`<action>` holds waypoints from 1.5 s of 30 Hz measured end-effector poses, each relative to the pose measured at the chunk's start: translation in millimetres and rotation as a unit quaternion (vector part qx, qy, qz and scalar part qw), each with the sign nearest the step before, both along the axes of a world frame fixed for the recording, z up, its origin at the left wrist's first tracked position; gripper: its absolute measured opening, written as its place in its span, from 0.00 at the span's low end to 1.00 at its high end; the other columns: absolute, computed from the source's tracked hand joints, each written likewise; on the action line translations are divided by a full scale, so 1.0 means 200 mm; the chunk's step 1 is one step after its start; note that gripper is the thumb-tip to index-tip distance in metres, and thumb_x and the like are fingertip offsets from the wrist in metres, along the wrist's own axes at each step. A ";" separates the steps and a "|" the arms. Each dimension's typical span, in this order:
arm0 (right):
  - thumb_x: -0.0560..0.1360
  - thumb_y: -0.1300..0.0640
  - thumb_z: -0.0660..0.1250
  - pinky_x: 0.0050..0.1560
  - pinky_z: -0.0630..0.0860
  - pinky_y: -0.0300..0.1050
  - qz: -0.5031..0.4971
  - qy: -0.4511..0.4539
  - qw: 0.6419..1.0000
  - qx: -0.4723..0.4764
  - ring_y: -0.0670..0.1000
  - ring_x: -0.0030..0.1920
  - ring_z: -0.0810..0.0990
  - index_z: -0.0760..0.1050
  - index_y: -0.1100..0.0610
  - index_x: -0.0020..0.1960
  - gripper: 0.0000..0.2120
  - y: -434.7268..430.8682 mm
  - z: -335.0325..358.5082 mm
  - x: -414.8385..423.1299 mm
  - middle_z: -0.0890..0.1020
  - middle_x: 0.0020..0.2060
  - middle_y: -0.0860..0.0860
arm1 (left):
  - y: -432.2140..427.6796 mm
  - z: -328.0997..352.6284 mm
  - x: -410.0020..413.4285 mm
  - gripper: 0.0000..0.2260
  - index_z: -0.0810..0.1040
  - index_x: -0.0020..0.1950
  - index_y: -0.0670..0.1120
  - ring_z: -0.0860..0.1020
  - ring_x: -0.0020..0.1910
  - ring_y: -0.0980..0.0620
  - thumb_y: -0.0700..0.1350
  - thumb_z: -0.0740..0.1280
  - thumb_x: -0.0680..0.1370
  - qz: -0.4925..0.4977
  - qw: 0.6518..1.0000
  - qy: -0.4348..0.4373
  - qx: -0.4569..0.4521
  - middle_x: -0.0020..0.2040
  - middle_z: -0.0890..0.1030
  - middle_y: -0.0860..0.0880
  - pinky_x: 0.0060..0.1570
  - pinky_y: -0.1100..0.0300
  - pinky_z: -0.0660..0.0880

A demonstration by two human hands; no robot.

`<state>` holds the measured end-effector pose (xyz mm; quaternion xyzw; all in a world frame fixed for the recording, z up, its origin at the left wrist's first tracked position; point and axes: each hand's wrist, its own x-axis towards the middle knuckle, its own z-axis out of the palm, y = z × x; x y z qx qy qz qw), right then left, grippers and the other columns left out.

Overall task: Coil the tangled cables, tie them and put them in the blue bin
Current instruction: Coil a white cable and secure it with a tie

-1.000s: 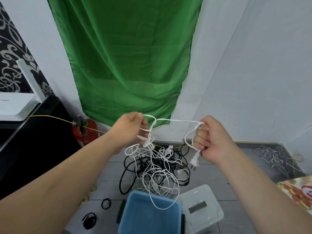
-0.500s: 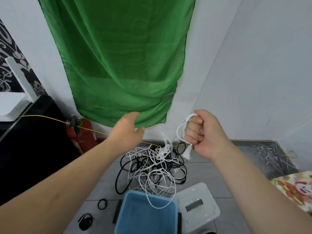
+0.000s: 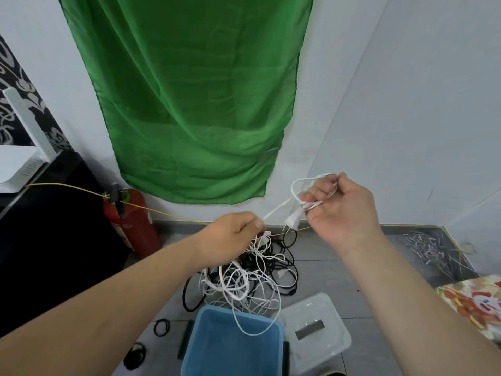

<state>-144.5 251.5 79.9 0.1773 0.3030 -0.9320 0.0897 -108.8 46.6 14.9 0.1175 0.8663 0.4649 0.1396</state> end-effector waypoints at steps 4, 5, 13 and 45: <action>0.87 0.56 0.53 0.38 0.72 0.46 -0.088 -0.024 0.990 0.111 0.52 0.29 0.71 0.72 0.58 0.45 0.15 0.06 -0.03 -0.04 0.75 0.33 0.53 | -0.02 -0.05 0.03 0.12 0.73 0.44 0.51 0.72 0.32 0.55 0.53 0.59 0.85 -0.079 0.991 0.025 -0.107 0.33 0.74 0.54 0.41 0.53 0.76; 0.86 0.56 0.54 0.37 0.74 0.46 -0.084 -0.004 0.976 0.202 0.52 0.30 0.73 0.73 0.59 0.46 0.14 0.05 -0.04 -0.04 0.77 0.33 0.54 | 0.01 -0.04 0.05 0.10 0.74 0.45 0.52 0.73 0.33 0.55 0.51 0.60 0.85 -0.101 0.989 0.028 -0.108 0.34 0.75 0.53 0.41 0.53 0.77; 0.80 0.56 0.64 0.39 0.73 0.46 0.146 0.229 0.640 0.719 0.46 0.34 0.79 0.76 0.55 0.35 0.14 -0.04 -0.16 0.06 0.82 0.30 0.43 | 0.11 0.20 0.12 0.08 0.80 0.46 0.45 0.69 0.28 0.58 0.34 0.64 0.75 -0.103 0.982 0.156 -0.004 0.31 0.74 0.53 0.31 0.67 0.64; 0.82 0.52 0.61 0.22 0.54 0.39 0.188 -0.009 0.950 0.250 0.48 0.18 0.52 0.59 0.50 0.26 0.26 -0.11 -0.04 0.06 0.55 0.18 0.48 | -0.16 0.06 -0.03 0.14 0.83 0.46 0.47 0.83 0.36 0.53 0.58 0.74 0.76 0.025 0.996 -0.087 0.027 0.37 0.85 0.47 0.44 0.57 0.75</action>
